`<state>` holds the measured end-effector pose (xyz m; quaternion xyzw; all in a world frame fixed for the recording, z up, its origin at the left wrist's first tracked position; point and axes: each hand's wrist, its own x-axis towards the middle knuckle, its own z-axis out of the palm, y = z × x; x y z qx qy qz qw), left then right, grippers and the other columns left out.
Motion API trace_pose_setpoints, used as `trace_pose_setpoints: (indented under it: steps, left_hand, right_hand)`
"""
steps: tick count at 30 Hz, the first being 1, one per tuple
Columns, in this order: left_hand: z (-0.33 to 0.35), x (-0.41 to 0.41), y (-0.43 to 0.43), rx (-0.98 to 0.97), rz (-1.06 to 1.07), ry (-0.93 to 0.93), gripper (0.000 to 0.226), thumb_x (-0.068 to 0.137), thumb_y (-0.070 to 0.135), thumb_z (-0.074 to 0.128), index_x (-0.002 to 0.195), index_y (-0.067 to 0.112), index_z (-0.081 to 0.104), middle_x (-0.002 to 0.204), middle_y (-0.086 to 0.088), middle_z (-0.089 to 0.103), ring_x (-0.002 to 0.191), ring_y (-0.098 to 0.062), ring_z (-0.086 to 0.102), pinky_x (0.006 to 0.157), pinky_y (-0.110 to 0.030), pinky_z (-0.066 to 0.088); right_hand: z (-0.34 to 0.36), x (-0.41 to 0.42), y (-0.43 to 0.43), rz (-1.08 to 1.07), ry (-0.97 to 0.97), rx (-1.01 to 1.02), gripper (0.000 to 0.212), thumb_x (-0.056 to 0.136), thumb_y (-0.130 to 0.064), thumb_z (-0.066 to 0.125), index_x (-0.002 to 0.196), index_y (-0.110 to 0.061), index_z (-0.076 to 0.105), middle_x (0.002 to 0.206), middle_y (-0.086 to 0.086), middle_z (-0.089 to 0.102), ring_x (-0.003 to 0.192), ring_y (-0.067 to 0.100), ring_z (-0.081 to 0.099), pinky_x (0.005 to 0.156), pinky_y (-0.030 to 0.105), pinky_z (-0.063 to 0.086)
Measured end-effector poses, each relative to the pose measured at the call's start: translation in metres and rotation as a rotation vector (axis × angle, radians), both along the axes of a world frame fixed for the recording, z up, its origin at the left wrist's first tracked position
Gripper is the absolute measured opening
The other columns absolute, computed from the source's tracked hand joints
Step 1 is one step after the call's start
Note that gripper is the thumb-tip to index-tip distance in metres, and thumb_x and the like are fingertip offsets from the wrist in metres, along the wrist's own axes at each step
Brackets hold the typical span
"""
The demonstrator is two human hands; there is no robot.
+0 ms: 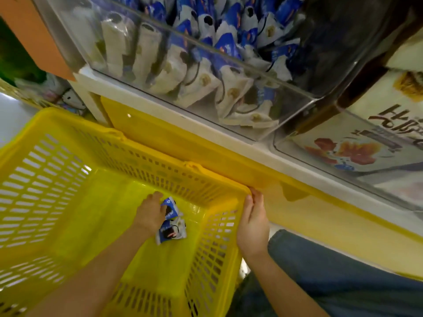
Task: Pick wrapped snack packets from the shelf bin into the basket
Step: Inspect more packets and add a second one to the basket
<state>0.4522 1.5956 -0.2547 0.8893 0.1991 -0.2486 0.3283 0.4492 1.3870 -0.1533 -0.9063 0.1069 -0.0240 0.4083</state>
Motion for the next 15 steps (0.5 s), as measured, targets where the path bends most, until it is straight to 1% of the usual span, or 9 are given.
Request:
trace_pose_setpoints:
  steps: [1, 3, 5, 7, 9, 11, 13, 15]
  left_hand:
    - [0.011, 0.003, -0.003, -0.016, 0.021, -0.080, 0.036, 0.093, 0.009, 0.048, 0.128, 0.001, 0.043, 0.127, -0.020, 0.049, 0.116, -0.033, 0.048, 0.096, -0.041, 0.039]
    - [0.038, 0.008, -0.009, -0.025, 0.018, -0.270, 0.035, 0.092, 0.007, 0.048, 0.127, 0.001, 0.045, 0.125, -0.019, 0.050, 0.115, -0.032, 0.048, 0.096, -0.040, 0.038]
    - [0.067, 0.011, -0.015, -0.004, -0.020, -0.470, 0.032, 0.091, 0.007, 0.049, 0.122, 0.002, 0.048, 0.118, -0.017, 0.052, 0.108, -0.030, 0.050, 0.091, -0.039, 0.040]
    - [0.093, 0.010, -0.018, 0.064, -0.072, -0.626, 0.030, 0.090, 0.009, 0.051, 0.120, 0.006, 0.050, 0.113, -0.013, 0.052, 0.102, -0.028, 0.051, 0.087, -0.038, 0.042]
    - [0.112, 0.011, -0.017, 0.151, -0.155, -0.731, 0.035, 0.088, 0.010, 0.052, 0.123, 0.010, 0.050, 0.116, -0.012, 0.051, 0.106, -0.028, 0.050, 0.090, -0.041, 0.043]
    - [0.122, 0.013, -0.008, 0.238, -0.295, -0.736, 0.043, 0.088, 0.011, 0.052, 0.130, 0.014, 0.046, 0.130, -0.012, 0.046, 0.120, -0.028, 0.043, 0.102, -0.042, 0.036]
    - [0.126, 0.015, 0.002, 0.309, -0.437, -0.646, 0.048, 0.091, 0.015, 0.046, 0.138, 0.019, 0.037, 0.141, -0.006, 0.038, 0.131, -0.024, 0.033, 0.111, -0.037, 0.024]
    - [0.129, 0.019, 0.009, 0.338, -0.500, -0.558, 0.048, 0.093, 0.017, 0.041, 0.140, 0.021, 0.032, 0.143, -0.002, 0.035, 0.133, -0.021, 0.030, 0.111, -0.033, 0.020]
  right_hand:
    - [0.000, 0.000, 0.000, 0.004, -0.003, 0.001, 0.025, 0.095, -0.040, 0.025, 0.111, -0.035, 0.044, 0.102, -0.013, 0.056, 0.083, -0.010, 0.053, 0.064, 0.006, 0.037]
    - [0.000, 0.000, 0.001, 0.014, 0.005, -0.018, 0.029, 0.097, -0.036, 0.026, 0.116, -0.027, 0.048, 0.107, -0.006, 0.059, 0.085, 0.004, 0.055, 0.066, 0.022, 0.039]
    - [0.001, 0.000, 0.002, 0.028, -0.004, -0.063, 0.032, 0.099, -0.032, 0.028, 0.121, -0.021, 0.049, 0.109, -0.001, 0.059, 0.085, 0.011, 0.055, 0.065, 0.026, 0.037]
    - [0.004, 0.001, 0.001, 0.049, -0.002, -0.105, 0.033, 0.100, -0.029, 0.029, 0.123, -0.016, 0.048, 0.112, 0.004, 0.060, 0.089, 0.021, 0.059, 0.065, 0.028, 0.039]
    - [0.010, 0.002, -0.003, 0.086, 0.081, -0.172, 0.034, 0.100, -0.029, 0.029, 0.126, -0.012, 0.045, 0.119, 0.010, 0.058, 0.098, 0.033, 0.059, 0.069, 0.034, 0.042]
    - [0.020, 0.006, -0.006, 0.166, 0.223, -0.280, 0.034, 0.101, -0.029, 0.027, 0.127, -0.011, 0.040, 0.121, 0.015, 0.057, 0.103, 0.036, 0.058, 0.076, 0.039, 0.045]
    - [0.035, 0.012, -0.007, 0.284, 0.359, -0.427, 0.033, 0.101, -0.027, 0.028, 0.127, -0.009, 0.035, 0.125, 0.017, 0.052, 0.110, 0.035, 0.055, 0.082, 0.040, 0.044]
    - [0.055, 0.017, -0.008, 0.393, 0.415, -0.572, 0.036, 0.101, -0.027, 0.029, 0.131, -0.008, 0.034, 0.135, 0.015, 0.043, 0.120, 0.032, 0.048, 0.089, 0.038, 0.043]
